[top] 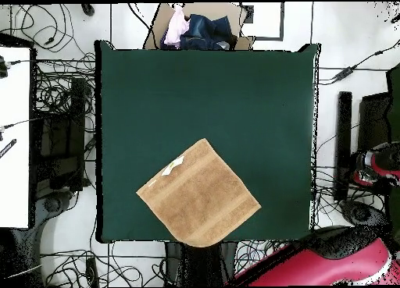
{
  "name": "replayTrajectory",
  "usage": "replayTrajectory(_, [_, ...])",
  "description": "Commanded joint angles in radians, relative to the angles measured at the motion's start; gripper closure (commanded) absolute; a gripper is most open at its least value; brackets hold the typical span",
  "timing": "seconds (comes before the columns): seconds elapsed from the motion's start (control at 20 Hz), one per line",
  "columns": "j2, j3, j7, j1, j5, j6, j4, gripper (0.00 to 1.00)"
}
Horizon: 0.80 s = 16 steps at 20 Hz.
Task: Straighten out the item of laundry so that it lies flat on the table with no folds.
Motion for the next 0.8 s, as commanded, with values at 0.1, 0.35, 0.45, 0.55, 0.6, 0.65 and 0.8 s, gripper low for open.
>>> replayTrajectory(0.1, [0.109,-0.028,-0.027,-0.045,-0.049,-0.023,-0.017,1.00])
replayTrajectory(0.35, [0.205,-0.010,-0.064,-0.120,-0.043,-0.052,-0.165,1.00])
replayTrajectory(0.45, [0.235,-0.001,-0.088,-0.155,-0.044,-0.070,-0.210,1.00])
replayTrajectory(0.55, [0.267,0.013,-0.110,-0.184,-0.043,-0.084,-0.258,1.00])
replayTrajectory(0.6, [0.292,0.027,-0.135,-0.211,-0.042,-0.095,-0.295,1.00])
replayTrajectory(0.65, [0.313,0.040,-0.152,-0.232,-0.039,-0.107,-0.323,1.00])
replayTrajectory(0.8, [0.377,0.085,-0.213,-0.295,-0.028,-0.136,-0.411,1.00])
